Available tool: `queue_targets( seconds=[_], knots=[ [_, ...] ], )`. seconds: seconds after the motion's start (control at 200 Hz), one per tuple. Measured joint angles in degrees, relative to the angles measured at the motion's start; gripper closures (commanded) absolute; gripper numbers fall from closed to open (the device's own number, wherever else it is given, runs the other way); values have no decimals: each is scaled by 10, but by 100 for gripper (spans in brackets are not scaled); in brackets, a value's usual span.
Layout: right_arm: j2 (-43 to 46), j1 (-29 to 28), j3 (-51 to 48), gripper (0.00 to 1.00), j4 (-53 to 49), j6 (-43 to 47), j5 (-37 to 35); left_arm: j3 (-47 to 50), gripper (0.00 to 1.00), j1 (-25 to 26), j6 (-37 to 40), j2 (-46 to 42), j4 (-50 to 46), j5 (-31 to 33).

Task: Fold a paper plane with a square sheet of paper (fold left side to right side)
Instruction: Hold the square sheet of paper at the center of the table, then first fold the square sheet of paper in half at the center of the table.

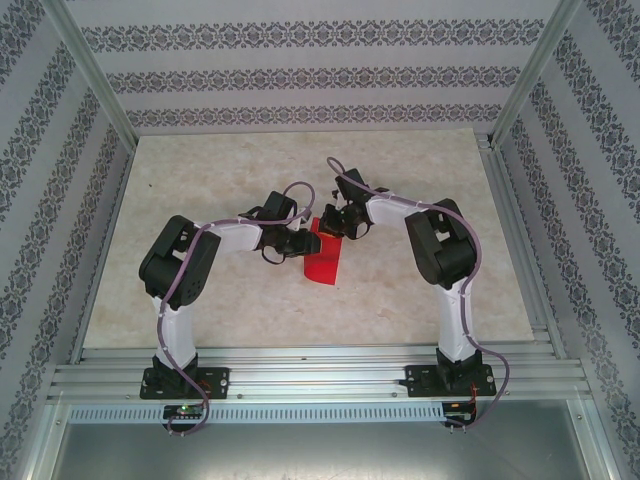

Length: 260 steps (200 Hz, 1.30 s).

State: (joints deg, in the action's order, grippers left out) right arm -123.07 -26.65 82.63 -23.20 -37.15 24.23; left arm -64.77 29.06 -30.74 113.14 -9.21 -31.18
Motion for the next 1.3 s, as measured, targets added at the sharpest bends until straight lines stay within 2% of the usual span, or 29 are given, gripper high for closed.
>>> queue_targets(
  seconds=[0.385,0.914,1.299],
  knots=[
    [-6,-14,26,91,-41,28,-40,19,61,2,51,-12,16,-17],
    [-7,-21,29,92,-50,30,-40,76,60,14,98,-51,13,-46],
    [-7,-21,30,92,-52,31,-41,99,60,47,125,-72,-7,-59]
  ],
)
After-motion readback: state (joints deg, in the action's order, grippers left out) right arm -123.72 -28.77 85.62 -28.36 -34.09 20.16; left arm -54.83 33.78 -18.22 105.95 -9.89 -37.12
